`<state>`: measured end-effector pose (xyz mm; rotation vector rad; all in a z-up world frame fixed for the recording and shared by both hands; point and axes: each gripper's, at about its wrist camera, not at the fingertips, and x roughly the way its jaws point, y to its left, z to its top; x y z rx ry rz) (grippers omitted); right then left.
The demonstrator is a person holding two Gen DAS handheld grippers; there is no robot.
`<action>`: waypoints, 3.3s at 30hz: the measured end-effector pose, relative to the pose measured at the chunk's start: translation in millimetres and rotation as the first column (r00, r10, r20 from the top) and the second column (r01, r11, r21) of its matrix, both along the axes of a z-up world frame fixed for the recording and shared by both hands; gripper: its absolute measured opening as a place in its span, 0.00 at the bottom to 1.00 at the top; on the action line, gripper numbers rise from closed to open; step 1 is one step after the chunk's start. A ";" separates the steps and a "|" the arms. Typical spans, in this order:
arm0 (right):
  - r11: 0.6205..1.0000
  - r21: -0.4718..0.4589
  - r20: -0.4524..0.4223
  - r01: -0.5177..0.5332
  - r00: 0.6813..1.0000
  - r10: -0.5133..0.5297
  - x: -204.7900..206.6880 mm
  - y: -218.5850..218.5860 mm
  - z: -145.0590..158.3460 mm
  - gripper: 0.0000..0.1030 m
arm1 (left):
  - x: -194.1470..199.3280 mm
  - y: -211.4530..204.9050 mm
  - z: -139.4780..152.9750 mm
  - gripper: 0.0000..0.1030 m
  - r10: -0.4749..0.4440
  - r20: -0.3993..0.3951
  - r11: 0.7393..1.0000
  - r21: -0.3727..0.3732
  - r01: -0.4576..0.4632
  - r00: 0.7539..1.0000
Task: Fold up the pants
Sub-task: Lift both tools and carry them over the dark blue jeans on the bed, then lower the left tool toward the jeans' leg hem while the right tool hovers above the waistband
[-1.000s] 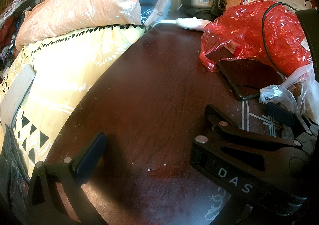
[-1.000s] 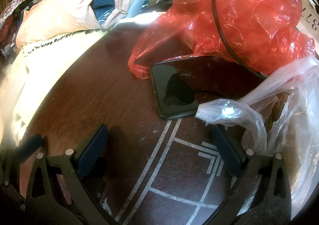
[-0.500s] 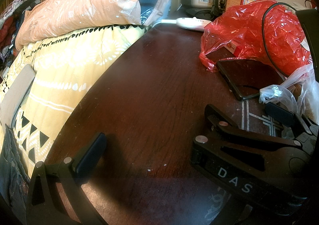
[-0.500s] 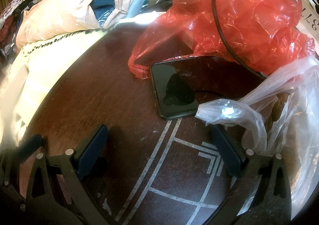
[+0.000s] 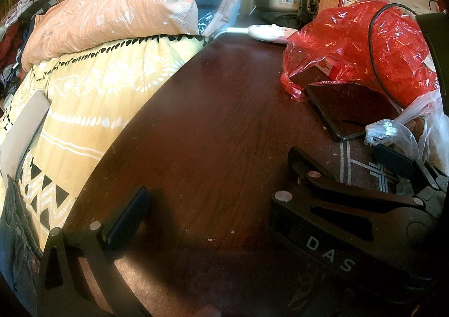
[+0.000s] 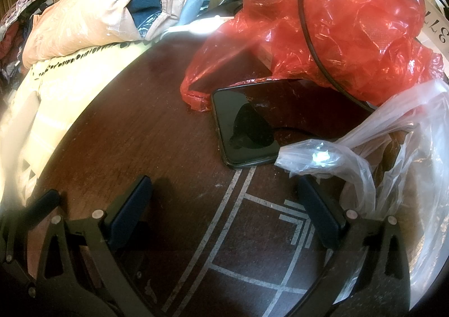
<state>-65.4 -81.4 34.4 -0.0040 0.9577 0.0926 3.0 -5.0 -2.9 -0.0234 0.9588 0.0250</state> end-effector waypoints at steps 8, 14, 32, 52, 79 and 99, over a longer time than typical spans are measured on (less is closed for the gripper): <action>0.999 -0.025 -0.032 -0.021 0.999 0.021 5.5 9.5 -1.5 1.00 | -25.1 41.0 21.6 1.00 -0.006 -0.019 1.000 0.000 0.006 1.000; 0.980 0.043 0.067 -0.196 0.979 0.193 -42.7 51.7 51.0 1.00 | -102.5 121.8 82.3 1.00 0.139 0.084 0.987 0.064 -0.144 0.987; 0.511 -0.073 0.398 -0.856 0.445 0.802 -287.1 338.2 181.5 1.00 | -652.5 451.6 224.7 1.00 0.826 0.492 0.182 0.228 -0.957 0.274; 0.329 -0.115 0.216 -0.937 0.300 0.929 -429.2 427.2 131.3 1.00 | -777.6 495.3 138.4 1.00 0.964 0.240 0.105 0.062 -0.993 0.117; 0.271 -0.195 0.243 -0.943 0.222 0.944 -420.3 464.3 131.9 1.00 | -940.1 678.3 202.6 1.00 0.888 0.403 0.245 -0.007 -0.969 0.222; 0.154 -0.177 -0.023 -0.972 0.160 0.987 -420.7 548.1 9.3 1.00 | -891.7 865.4 -54.6 0.74 0.926 -0.103 0.350 -0.131 -0.927 0.364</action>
